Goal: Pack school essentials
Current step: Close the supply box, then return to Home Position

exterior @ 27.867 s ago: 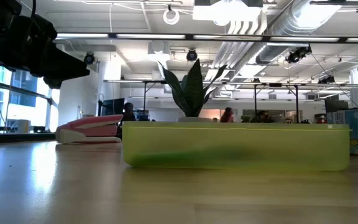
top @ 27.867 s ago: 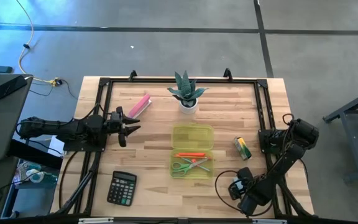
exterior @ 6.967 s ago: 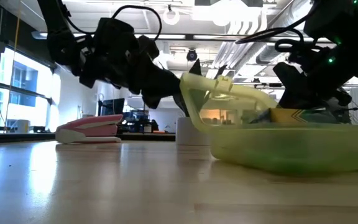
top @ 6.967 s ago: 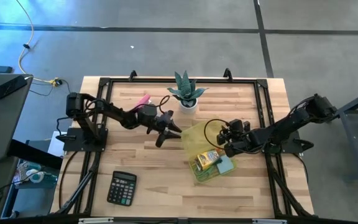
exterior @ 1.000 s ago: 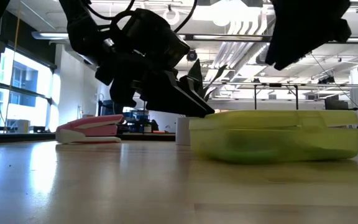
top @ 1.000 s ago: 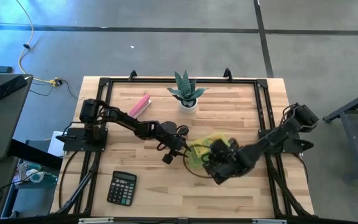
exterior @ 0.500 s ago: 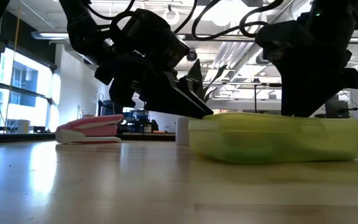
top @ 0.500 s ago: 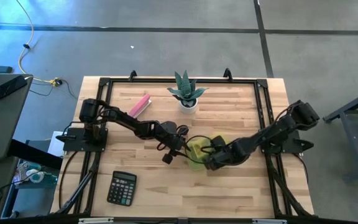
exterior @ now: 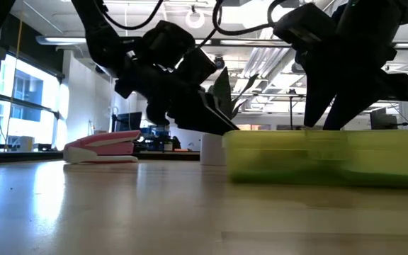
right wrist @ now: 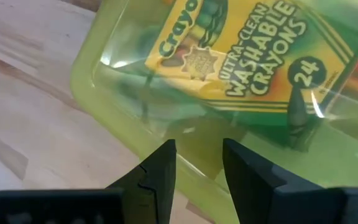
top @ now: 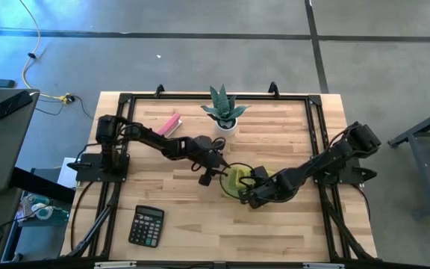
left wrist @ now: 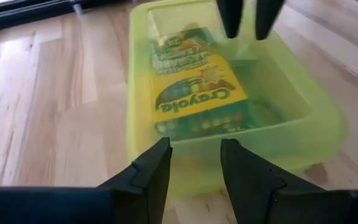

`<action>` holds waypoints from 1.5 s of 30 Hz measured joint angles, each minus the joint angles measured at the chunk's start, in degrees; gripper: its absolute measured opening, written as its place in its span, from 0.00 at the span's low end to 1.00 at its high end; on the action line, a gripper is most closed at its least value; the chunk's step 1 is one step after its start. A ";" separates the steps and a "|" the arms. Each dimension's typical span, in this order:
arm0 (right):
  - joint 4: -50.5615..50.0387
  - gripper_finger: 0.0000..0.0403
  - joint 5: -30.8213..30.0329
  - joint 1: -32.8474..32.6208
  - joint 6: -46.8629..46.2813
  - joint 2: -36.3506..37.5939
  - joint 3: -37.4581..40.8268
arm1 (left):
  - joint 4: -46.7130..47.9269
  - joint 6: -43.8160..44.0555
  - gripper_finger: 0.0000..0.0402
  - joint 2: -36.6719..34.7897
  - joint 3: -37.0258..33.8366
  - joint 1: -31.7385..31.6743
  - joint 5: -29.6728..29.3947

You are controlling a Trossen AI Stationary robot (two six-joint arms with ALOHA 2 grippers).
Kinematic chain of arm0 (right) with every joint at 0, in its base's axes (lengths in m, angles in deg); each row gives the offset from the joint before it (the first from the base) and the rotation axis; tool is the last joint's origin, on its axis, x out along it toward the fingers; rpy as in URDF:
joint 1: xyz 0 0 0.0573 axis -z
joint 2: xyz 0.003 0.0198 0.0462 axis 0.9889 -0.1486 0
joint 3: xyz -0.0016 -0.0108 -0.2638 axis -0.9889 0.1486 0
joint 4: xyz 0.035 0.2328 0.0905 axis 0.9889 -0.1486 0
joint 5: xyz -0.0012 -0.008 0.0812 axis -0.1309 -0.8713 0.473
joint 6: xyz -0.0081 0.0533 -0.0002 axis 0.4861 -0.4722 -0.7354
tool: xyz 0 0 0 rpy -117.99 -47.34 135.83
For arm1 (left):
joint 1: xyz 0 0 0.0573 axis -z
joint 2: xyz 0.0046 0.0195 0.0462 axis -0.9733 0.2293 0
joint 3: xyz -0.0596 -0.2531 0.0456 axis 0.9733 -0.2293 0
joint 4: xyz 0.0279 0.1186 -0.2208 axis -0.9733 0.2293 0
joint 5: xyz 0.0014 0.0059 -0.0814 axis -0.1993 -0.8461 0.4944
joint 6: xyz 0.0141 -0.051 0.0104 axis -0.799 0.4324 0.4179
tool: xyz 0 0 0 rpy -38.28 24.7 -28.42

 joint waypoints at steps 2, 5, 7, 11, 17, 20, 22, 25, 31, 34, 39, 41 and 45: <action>-0.47 0.31 -0.34 -0.02 0.00 0.00 -0.04 | 0.12 0.58 0.33 0.04 0.00 -0.55 0.40; -2.71 0.31 -1.24 -0.06 -0.29 0.00 -0.09 | 0.18 0.84 0.33 0.11 0.00 -0.76 1.98; -4.24 0.31 -1.45 0.00 -0.33 0.00 -0.15 | 0.27 0.85 0.33 0.13 0.00 -0.66 2.74; -5.73 0.31 -1.83 0.00 -0.16 0.02 -0.15 | 0.33 0.91 0.33 0.15 0.00 0.28 2.85; -5.92 0.31 -2.64 -0.36 1.19 0.07 -0.15 | 0.37 0.93 0.33 0.15 -0.02 1.17 2.74; -6.77 0.31 -4.60 -1.08 1.68 -0.02 -0.79 | 1.63 2.03 0.33 -0.94 -0.13 1.15 2.74; -7.41 0.31 -5.90 -1.48 2.83 -0.10 -1.57 | 2.63 3.12 0.33 -2.03 -0.19 0.78 3.17; -7.34 0.31 -7.52 -1.60 5.99 -0.09 -2.97 | 5.16 3.68 0.33 -4.71 -0.35 0.37 3.56; -7.52 0.31 -10.89 -0.31 15.24 -0.09 -5.68 | 10.30 3.27 0.33 -10.20 -0.28 -0.28 2.52; -7.65 0.31 -12.81 0.63 20.78 -0.09 -7.19 | 14.36 2.60 0.33 -13.30 -0.22 -0.28 -0.26; -7.44 0.31 -15.27 3.08 34.48 -0.02 -11.50 | 21.78 3.05 0.33 -20.77 -0.26 -0.25 -3.31; -6.89 0.31 -15.81 4.27 41.60 0.00 -14.05 | 22.85 3.93 0.33 -24.11 -0.20 -0.23 -3.33; -5.79 0.31 -16.15 6.28 59.02 0.09 -19.26 | 25.88 6.21 0.33 -31.61 -0.14 -0.21 -3.31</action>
